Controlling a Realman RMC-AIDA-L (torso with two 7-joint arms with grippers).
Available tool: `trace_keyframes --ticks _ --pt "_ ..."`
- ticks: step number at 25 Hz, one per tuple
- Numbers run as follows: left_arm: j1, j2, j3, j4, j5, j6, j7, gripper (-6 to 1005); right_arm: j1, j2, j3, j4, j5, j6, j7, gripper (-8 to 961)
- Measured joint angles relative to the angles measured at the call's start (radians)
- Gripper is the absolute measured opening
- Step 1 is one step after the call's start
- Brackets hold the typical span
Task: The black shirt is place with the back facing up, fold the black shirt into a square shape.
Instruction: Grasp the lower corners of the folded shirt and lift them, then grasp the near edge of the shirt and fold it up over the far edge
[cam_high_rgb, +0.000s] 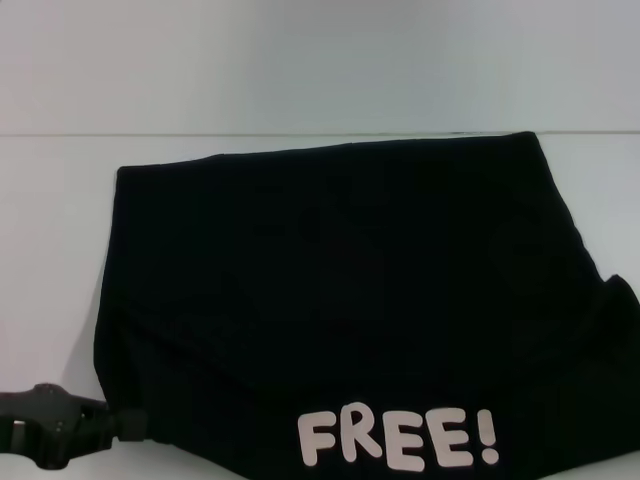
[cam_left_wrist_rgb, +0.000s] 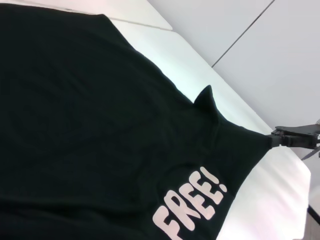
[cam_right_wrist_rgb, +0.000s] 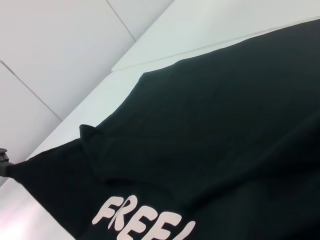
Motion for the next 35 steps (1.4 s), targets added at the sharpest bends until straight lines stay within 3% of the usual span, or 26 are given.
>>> trace_keyframes --ticks 13,20,28,35 --pt "0.003 -0.001 -0.003 -0.018 0.014 0.021 -0.007 3 -0.042 0.007 0.074 -0.047 -0.032 -0.076 0.002 21" --pt "-0.041 0.014 -0.009 -0.046 0.005 -0.018 -0.012 3 0.005 0.007 0.102 -0.047 -0.029 -0.066 0.0 22" --pt "-0.197 0.08 -0.007 -0.141 0.003 -0.259 -0.087 4 0.156 -0.006 0.154 -0.042 -0.026 0.034 0.017 22" --pt "-0.326 0.097 0.017 -0.238 0.007 -0.64 -0.13 4 0.28 -0.006 0.159 -0.01 -0.024 0.265 0.077 21"
